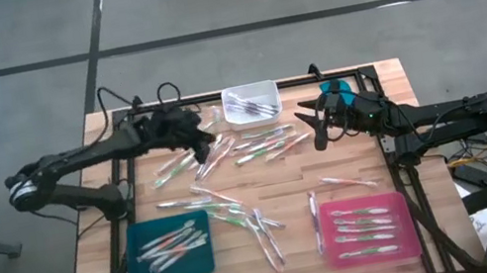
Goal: Pick & Place Toothbrushes
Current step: Put the violet toothbrush into the white bin
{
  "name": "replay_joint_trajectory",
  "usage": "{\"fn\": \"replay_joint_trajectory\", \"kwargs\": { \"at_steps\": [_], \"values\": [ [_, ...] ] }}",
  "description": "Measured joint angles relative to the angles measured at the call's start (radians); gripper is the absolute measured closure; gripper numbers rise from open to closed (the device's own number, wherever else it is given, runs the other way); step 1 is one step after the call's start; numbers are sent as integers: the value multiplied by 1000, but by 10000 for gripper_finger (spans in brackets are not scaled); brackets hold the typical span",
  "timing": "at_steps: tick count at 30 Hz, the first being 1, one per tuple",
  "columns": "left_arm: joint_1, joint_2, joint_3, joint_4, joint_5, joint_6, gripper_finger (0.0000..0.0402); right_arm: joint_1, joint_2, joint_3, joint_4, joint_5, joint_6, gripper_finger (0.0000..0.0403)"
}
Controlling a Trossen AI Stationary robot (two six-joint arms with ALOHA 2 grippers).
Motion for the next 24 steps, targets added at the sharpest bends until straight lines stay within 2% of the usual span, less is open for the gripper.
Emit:
{"fn": "replay_joint_trajectory", "kwargs": {
  "at_steps": [6, 12, 18, 24],
  "values": [
    [-95, 11, -111, 420, 5, 2, 381, 0, 0, -1, 0, -10, 0, 249],
    [-141, 34, -205, 739, 5, 18, 381, 0, 0, -2, 2, -78, 14, 241],
    [-183, 104, -228, 943, 2, 117, 381, 0, 0, -2, 33, -205, 20, 232],
    [-200, 186, -163, 973, 3, 139, 381, 0, -1, -2, 41, -242, 26, 224]
  ]
}}
